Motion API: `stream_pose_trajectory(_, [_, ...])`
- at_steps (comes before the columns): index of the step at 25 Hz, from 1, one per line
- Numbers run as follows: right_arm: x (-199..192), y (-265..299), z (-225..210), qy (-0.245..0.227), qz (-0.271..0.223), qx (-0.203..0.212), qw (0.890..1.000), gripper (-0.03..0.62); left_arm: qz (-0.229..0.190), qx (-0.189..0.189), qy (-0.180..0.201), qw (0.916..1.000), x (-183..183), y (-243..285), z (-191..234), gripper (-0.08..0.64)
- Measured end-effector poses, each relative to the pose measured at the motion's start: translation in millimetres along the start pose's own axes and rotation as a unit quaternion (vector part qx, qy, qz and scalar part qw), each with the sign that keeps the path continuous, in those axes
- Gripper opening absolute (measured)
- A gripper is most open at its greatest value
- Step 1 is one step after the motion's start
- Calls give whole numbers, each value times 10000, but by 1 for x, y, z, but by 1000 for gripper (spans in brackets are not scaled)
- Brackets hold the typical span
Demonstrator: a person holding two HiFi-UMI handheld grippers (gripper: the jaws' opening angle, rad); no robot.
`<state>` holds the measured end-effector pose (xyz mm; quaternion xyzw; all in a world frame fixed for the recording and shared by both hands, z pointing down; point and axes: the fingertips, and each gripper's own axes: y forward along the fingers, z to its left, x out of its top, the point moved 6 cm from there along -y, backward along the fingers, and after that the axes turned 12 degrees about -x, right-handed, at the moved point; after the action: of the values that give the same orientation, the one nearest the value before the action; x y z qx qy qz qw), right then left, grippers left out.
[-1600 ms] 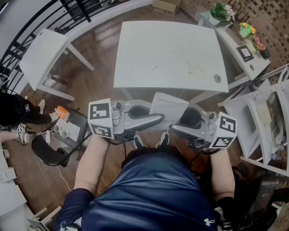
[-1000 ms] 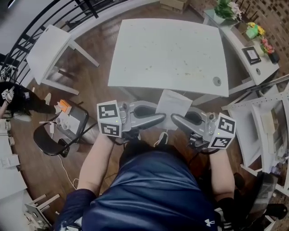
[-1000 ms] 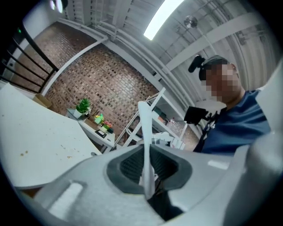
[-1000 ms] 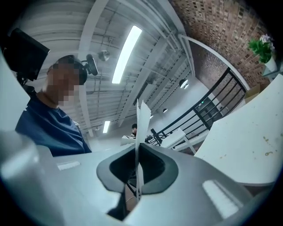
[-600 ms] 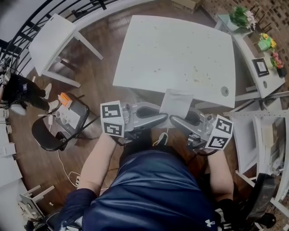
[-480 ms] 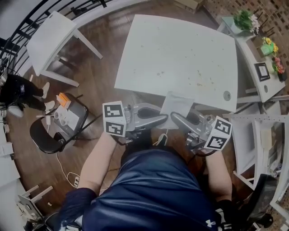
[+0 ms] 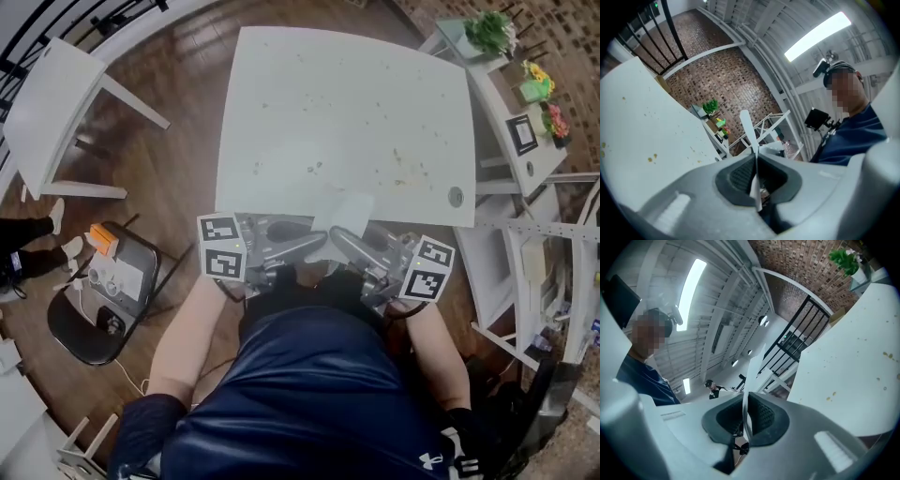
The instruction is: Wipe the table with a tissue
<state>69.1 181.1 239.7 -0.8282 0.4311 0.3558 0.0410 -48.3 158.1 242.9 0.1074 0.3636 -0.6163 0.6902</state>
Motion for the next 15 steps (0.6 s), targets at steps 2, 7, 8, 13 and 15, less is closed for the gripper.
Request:
stream_pose_trajectory(2, [3, -7, -13, 160, -107, -169, 9997, 12, 32, 47, -163, 9999, 0, 5, 12, 8])
stream_pose_trajectory(7, [26, -58, -72, 336, -710, -1149, 9903, 12, 232, 777, -123, 9966, -2, 15, 54, 141])
stream_pose_trajectory(8, [32, -74, -88, 326, -837, -1449, 9854, 12, 316, 951, 12, 9950, -3, 20, 61, 141])
stream_pose_trajectory(13, [55, -163, -172, 80, -921, -3005, 9493, 12, 304, 1566, 316, 9867, 3, 70, 83, 97])
stream_pose_trajectory(15, [60, -191, -202, 96, -826, -3333, 9392, 12, 251, 1695, 271, 9848, 2, 93, 92, 89])
